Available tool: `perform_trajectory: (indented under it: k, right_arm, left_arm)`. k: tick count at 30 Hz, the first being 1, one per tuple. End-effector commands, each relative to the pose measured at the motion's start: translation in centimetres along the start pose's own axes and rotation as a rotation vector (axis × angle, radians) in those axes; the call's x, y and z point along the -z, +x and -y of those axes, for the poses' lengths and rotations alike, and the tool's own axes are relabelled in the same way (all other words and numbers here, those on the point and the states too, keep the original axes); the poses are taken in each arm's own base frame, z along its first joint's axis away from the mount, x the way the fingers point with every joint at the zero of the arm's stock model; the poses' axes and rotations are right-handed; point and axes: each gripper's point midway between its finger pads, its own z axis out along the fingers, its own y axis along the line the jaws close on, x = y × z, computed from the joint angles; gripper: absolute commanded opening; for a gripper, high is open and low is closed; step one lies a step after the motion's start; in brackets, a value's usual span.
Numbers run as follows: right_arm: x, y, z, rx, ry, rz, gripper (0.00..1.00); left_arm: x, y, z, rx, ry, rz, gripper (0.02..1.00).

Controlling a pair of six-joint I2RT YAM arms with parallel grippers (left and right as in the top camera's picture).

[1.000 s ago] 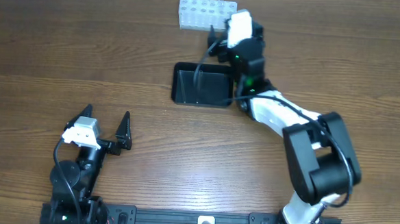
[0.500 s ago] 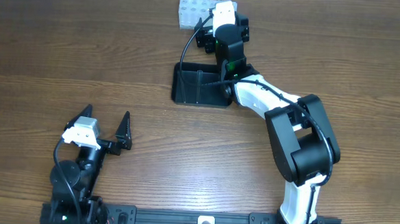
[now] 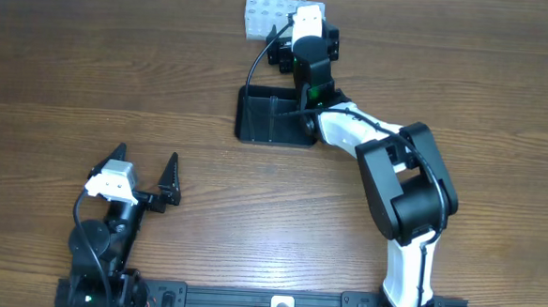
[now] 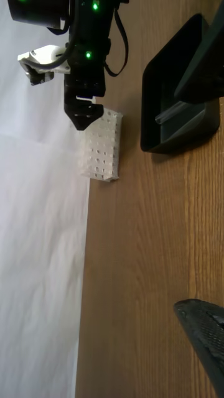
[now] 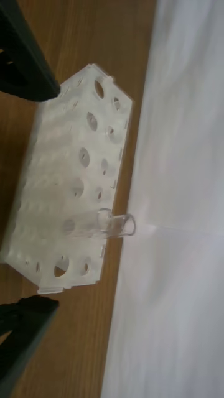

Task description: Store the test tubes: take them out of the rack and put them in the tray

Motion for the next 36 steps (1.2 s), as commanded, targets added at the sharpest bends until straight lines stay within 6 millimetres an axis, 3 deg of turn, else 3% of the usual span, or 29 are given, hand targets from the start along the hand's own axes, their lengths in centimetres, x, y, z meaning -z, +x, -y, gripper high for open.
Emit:
perform_trajectory:
  k: [1, 15, 25, 28, 36]
  right_arm:
    - [-1.3, 0.0, 1.0, -0.031, 0.058, 0.019, 0.991]
    - [-4.1, -1.0, 1.6, -0.045, 0.136, 0.063, 0.993]
    - [-4.3, -0.7, 1.6, -0.049, 0.141, 0.061, 0.993]
    - [-4.3, -0.7, 1.5, -0.051, 0.138, 0.061, 0.858]
    - [-4.3, -0.6, 1.4, -0.066, 0.136, 0.058, 0.798]
  left_arm:
    - [0.0, 0.1, 0.1, 0.007, 0.007, 0.0, 0.996]
    - [0.0, 0.1, 0.1, 0.007, 0.007, 0.0, 0.998]
    - [0.0, 0.1, 0.1, 0.007, 0.007, 0.0, 0.998]
    - [0.0, 0.1, 0.1, 0.007, 0.007, 0.0, 0.998]
    - [0.0, 0.1, 0.1, 0.007, 0.007, 0.0, 0.998]
